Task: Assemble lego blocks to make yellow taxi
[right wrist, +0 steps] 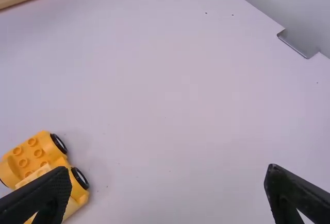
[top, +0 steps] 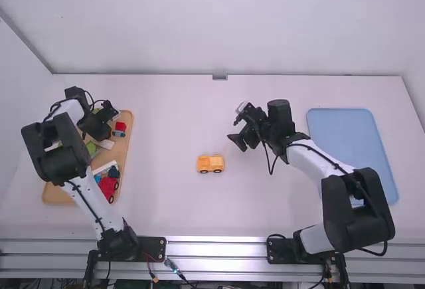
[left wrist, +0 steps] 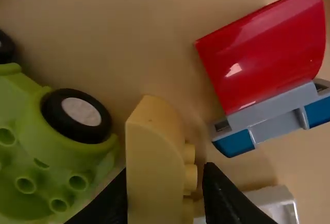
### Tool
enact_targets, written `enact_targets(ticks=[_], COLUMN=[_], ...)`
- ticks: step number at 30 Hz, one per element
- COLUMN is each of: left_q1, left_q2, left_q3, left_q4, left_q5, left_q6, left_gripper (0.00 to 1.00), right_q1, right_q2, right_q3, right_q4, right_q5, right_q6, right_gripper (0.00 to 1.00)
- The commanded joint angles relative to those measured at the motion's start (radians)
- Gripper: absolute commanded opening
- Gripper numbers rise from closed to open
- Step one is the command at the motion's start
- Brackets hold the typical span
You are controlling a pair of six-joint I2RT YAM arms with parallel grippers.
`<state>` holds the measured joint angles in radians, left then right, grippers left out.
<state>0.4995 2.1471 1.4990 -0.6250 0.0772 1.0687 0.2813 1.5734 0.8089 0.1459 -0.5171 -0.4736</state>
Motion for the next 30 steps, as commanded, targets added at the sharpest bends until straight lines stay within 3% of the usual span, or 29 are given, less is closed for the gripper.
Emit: enact_targets(ticks=[1,18,30], left_q1=[0.003,-0.002,-0.002], left_q2=[0.010,0.009,-0.095], left_q3=[-0.021,-0.010,0.103], left_q4=[0.006,0.027,-0.103], left_q5=[0.012,0.008,0.026], left_q6=[-0.011,-0.071,-0.269], left_gripper=[0.34,0.20,0.18], right_q1=[0.000,-0.001,-0.002], right_q2=[-0.003,-0.003,-0.003], right_q3=[0.031,0.031,0.031], right_q4=[-0.003,-0.003,0.005], right_q5=[-0.005,-0.005,-0.005], right_q6=[0.006,0.005,0.003], right_gripper=[0.99,0.99,0.99])
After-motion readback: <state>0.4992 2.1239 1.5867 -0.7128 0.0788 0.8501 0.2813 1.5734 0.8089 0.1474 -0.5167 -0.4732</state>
